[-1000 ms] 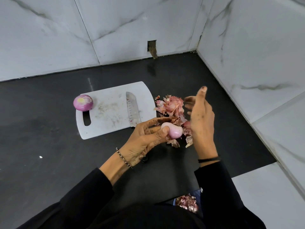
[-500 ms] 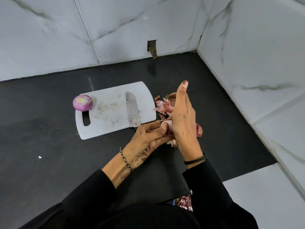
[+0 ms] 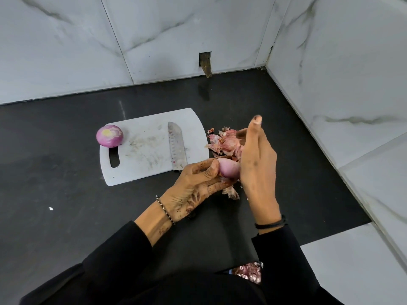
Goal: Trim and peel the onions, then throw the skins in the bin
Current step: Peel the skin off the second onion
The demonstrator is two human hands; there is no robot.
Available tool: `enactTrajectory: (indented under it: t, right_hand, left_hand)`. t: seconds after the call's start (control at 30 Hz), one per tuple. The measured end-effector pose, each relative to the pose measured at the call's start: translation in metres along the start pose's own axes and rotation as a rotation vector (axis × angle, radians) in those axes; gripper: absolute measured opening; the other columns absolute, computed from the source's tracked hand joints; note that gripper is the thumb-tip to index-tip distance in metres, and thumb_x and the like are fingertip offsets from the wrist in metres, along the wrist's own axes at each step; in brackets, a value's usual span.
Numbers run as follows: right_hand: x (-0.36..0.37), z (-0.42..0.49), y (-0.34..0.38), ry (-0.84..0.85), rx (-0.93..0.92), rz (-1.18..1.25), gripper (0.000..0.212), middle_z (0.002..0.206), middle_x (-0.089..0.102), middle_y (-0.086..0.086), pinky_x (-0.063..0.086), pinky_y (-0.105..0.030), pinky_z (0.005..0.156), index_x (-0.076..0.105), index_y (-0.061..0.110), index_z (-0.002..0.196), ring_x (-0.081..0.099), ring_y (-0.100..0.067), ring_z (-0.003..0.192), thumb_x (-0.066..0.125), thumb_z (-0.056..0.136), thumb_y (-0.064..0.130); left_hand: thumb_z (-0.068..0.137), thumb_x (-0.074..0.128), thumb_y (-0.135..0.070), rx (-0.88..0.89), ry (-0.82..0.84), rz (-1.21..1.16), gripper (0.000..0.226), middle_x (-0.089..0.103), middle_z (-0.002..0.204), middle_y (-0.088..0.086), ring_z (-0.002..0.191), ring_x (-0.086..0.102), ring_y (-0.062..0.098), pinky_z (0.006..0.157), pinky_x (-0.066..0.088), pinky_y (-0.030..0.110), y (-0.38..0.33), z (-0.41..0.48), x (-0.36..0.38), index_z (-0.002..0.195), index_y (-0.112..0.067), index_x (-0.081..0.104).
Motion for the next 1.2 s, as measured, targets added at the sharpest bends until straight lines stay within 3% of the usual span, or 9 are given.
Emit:
enactTrajectory:
  t: [0.1,0.3,0.43,0.53,0.63,0.7,0.87,1.03,1.2]
  right_hand:
    - [0.007,-0.004,0.006,-0.083,-0.221,-0.229,0.062,0.077,0.058,-0.002,0.047,-0.038,0.071,0.054,0.014,0.084,0.056,-0.02,0.077,0.016,0.106,0.057]
    - [0.005,0.024,0.0,-0.014,-0.12,-0.402,0.049,0.078,0.055,0.007,0.035,-0.028,0.058,0.051,0.02,0.087,0.054,-0.01,0.072,0.026,0.107,0.058]
    - [-0.003,0.033,-0.006,0.003,-0.005,-0.121,0.052,0.09,0.068,0.005,0.052,-0.031,0.072,0.064,0.018,0.098,0.067,-0.012,0.083,0.03,0.106,0.057]
    - [-0.01,0.029,-0.013,-0.028,0.044,-0.05,0.049,0.087,0.071,0.002,0.056,-0.039,0.077,0.066,0.02,0.094,0.068,-0.013,0.079,0.037,0.105,0.057]
    - [-0.013,0.019,-0.018,-0.023,0.049,-0.06,0.039,0.076,0.065,0.007,0.044,-0.018,0.065,0.064,0.019,0.093,0.058,0.003,0.065,0.046,0.104,0.052]
    - [-0.01,0.012,-0.019,-0.028,0.013,-0.078,0.036,0.073,0.06,0.01,0.04,-0.014,0.062,0.061,0.019,0.093,0.056,0.004,0.063,0.047,0.105,0.049]
    - [-0.001,0.01,-0.017,-0.065,-0.046,-0.218,0.041,0.076,0.06,0.01,0.052,-0.04,0.072,0.058,0.021,0.094,0.061,-0.012,0.077,0.038,0.106,0.055]
    - [-0.005,0.015,-0.016,-0.074,-0.224,-0.282,0.037,0.076,0.059,0.005,0.05,-0.036,0.061,0.056,0.016,0.095,0.058,-0.012,0.069,0.04,0.108,0.047]
    - [-0.003,0.013,-0.012,-0.061,-0.363,-0.304,0.028,0.079,0.059,0.004,0.046,-0.024,0.059,0.055,0.014,0.098,0.054,-0.008,0.066,0.047,0.108,0.039]
  left_hand:
    - [0.072,0.078,-0.026,0.02,0.004,0.072,0.04,0.072,0.108,0.018,0.103,0.069,0.025,0.084,0.056,0.029,0.002,0.001,0.003,0.105,-0.005,0.075]
    - [0.073,0.078,-0.034,0.032,0.048,0.403,0.059,0.069,0.119,0.017,0.112,0.065,0.032,0.094,0.054,0.036,-0.011,0.002,0.003,0.126,-0.014,0.061]
    - [0.075,0.077,-0.024,-0.032,0.016,0.138,0.065,0.061,0.126,0.025,0.115,0.062,0.037,0.091,0.056,0.037,-0.008,0.006,0.004,0.131,0.0,0.054]
    - [0.09,0.066,-0.024,-0.047,-0.012,-0.011,0.059,0.054,0.131,0.033,0.124,0.054,0.043,0.103,0.048,0.045,-0.006,0.009,0.002,0.134,0.01,0.047]
    - [0.099,0.049,-0.026,-0.04,-0.056,-0.024,0.051,0.051,0.134,0.034,0.129,0.048,0.045,0.107,0.043,0.048,-0.005,0.015,0.0,0.137,0.009,0.045]
    - [0.098,0.05,-0.027,-0.008,-0.107,0.047,0.052,0.05,0.135,0.034,0.131,0.044,0.046,0.108,0.042,0.049,-0.006,0.018,-0.001,0.136,0.009,0.046]
    - [0.1,0.047,-0.029,-0.007,-0.089,0.184,0.051,0.049,0.136,0.035,0.131,0.044,0.047,0.114,0.031,0.055,-0.002,0.022,0.01,0.129,0.013,0.05]
    - [0.096,0.056,-0.039,-0.016,-0.103,0.152,0.051,0.059,0.13,0.027,0.126,0.054,0.037,0.109,0.043,0.043,-0.003,0.022,0.019,0.12,0.004,0.062]
    - [0.084,0.062,-0.025,-0.041,-0.12,0.166,0.052,0.064,0.125,0.019,0.119,0.061,0.025,0.1,0.05,0.031,-0.009,0.022,0.021,0.125,0.005,0.059]
Point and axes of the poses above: each hand's wrist, its own z-axis towards the middle knuckle, its own x-axis out of the palm, y = z × x, the point moved 1 cm from there along z, towards the middle knuckle
